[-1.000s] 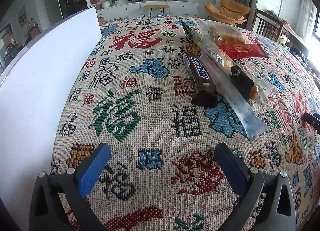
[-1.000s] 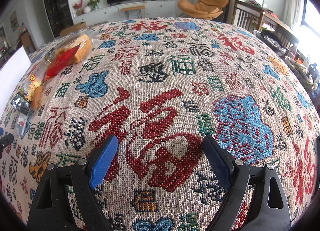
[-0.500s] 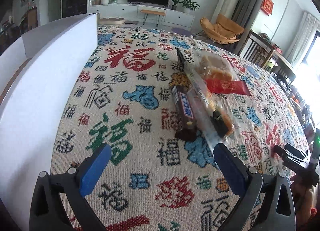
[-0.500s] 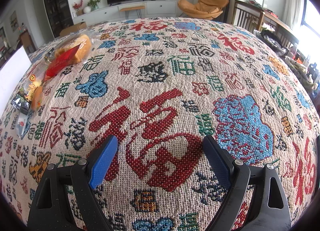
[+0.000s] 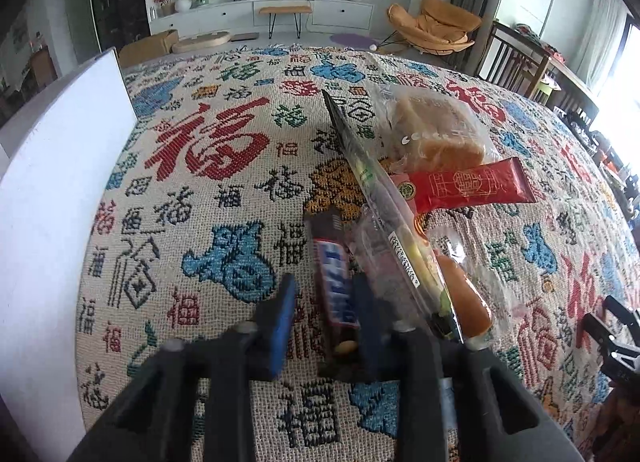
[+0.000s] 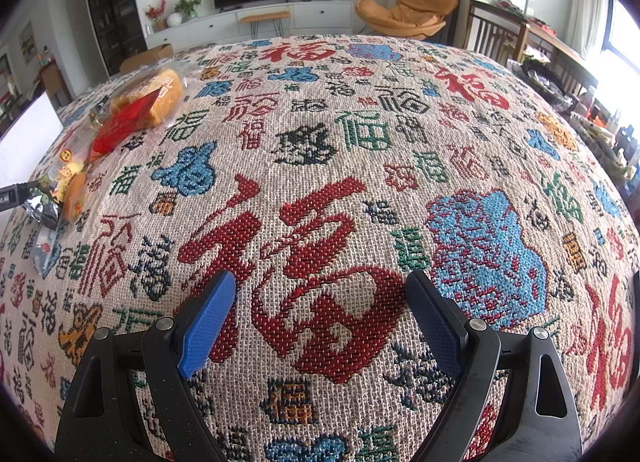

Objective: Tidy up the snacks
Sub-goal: 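Grasp the Snickers bar with the left gripper while the right gripper grasps the orange sausage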

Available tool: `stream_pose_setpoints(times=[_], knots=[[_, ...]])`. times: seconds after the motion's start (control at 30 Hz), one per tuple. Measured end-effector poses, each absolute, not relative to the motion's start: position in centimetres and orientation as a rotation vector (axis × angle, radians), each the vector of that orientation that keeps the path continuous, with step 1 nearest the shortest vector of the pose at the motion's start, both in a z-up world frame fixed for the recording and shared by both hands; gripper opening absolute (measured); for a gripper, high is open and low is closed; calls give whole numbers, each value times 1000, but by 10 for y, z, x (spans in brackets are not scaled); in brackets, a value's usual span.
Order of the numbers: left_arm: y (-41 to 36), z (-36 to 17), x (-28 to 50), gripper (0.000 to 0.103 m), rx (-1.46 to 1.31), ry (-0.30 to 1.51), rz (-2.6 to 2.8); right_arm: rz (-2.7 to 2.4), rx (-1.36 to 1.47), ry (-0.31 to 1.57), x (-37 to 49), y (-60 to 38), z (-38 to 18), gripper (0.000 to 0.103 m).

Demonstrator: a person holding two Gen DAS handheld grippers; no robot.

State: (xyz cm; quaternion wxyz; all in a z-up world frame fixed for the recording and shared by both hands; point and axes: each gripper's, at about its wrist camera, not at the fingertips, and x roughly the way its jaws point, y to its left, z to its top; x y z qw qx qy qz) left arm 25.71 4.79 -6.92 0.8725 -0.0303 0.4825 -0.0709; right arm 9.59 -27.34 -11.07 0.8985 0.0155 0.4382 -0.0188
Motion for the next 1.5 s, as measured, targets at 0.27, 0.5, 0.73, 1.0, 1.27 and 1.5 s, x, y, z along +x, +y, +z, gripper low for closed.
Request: stream_pose_setpoints(times=[0.27,0.5,0.73,1.0,1.27,1.5], knots=[[64,-67,200,17,-73,1006,-174,-39,32,907,96,-273,-111,90],[67,-67,157,66,15,968,-148,-39,32,907,96,-273,-111,90],[79,-87,169,75,26,911,-97,-39,32,907,96,-273,-111,90],[77,-91,171,86,44,920,-110,-42,24,910,96,-273,-111,90],[76,-91,170,90,38,927,-110,118,149,957,115,-243,-96,89],[76,-91,170,90,38,927,-111,430,-41,999,169,-132,-90,87]])
